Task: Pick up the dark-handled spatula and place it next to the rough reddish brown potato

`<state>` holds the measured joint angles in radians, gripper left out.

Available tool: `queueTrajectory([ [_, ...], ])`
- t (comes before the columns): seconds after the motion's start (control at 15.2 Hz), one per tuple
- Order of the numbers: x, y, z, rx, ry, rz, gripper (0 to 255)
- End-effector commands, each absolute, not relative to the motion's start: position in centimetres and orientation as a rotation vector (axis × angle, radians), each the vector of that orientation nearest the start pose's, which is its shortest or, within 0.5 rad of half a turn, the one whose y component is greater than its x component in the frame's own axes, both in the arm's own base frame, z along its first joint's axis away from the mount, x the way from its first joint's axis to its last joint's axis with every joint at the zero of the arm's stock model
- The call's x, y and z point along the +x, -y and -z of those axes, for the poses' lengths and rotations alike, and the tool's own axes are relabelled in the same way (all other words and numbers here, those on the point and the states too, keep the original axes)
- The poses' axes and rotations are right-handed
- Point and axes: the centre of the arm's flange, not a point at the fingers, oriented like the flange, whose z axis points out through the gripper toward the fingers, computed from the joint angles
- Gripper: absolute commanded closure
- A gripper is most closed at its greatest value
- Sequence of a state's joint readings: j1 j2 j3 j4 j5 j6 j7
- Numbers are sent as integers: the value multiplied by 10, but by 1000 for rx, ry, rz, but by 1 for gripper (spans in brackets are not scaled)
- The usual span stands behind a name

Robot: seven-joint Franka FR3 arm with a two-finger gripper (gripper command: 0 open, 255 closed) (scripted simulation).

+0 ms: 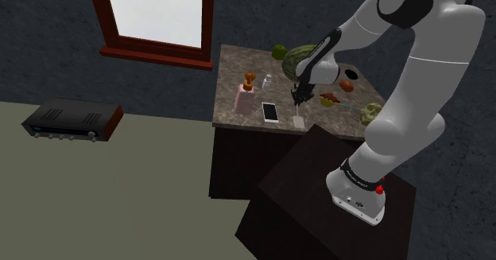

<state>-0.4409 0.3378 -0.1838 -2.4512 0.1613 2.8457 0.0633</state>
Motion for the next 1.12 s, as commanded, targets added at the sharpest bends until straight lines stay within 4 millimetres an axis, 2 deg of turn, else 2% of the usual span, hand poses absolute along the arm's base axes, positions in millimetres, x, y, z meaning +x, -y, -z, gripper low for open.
queueTrajectory([
  [0.0,387,295,-183,-2898,-1275,97,255],
  [1.06,387,295,-268,-2898,-1275,97,255],
])
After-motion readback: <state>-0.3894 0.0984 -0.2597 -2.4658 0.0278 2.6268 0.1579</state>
